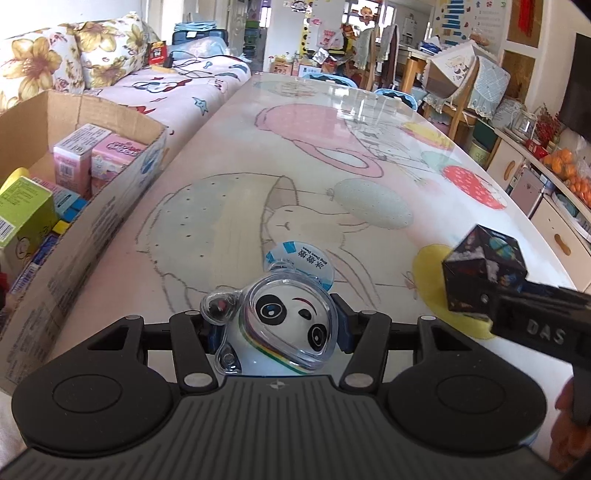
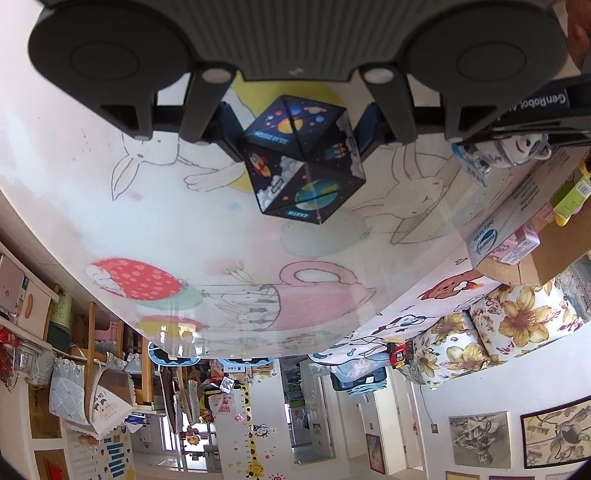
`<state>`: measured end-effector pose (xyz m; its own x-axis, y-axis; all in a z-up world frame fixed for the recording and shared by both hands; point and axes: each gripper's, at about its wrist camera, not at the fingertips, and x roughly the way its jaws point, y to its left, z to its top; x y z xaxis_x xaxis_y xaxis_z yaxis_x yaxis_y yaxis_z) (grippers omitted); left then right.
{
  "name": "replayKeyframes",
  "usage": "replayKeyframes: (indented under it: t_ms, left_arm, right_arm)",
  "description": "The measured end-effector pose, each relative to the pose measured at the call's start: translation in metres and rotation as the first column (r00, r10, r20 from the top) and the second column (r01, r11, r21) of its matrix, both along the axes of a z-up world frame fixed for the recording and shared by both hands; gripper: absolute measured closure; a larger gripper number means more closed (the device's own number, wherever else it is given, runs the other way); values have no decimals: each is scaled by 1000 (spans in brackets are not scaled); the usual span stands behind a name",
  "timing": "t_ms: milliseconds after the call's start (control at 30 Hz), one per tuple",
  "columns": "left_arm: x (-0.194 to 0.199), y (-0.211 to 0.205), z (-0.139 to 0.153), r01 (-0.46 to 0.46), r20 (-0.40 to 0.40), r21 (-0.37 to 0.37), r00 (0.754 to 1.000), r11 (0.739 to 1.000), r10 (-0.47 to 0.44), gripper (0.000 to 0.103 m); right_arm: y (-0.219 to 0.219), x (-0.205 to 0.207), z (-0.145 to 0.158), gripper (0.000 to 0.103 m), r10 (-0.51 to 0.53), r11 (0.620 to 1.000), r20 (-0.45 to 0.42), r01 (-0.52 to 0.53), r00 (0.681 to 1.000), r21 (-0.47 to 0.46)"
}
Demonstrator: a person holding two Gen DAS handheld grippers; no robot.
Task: Organize rigid objects
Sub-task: 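Carry the panda robot with the left tool while the right tool carries the cube to the cardboard box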
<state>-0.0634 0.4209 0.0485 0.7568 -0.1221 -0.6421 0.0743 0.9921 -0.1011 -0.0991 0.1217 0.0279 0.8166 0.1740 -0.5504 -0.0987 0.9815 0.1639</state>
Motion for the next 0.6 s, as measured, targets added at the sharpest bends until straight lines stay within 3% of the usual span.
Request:
replayKeyframes:
  t_ms: [600]
  left_arm:
    - [37, 30, 30, -60, 104, -5, 993, 998, 60, 35]
  right_arm:
    - [49, -15, 25, 42, 89, 992, 38, -85, 995, -93]
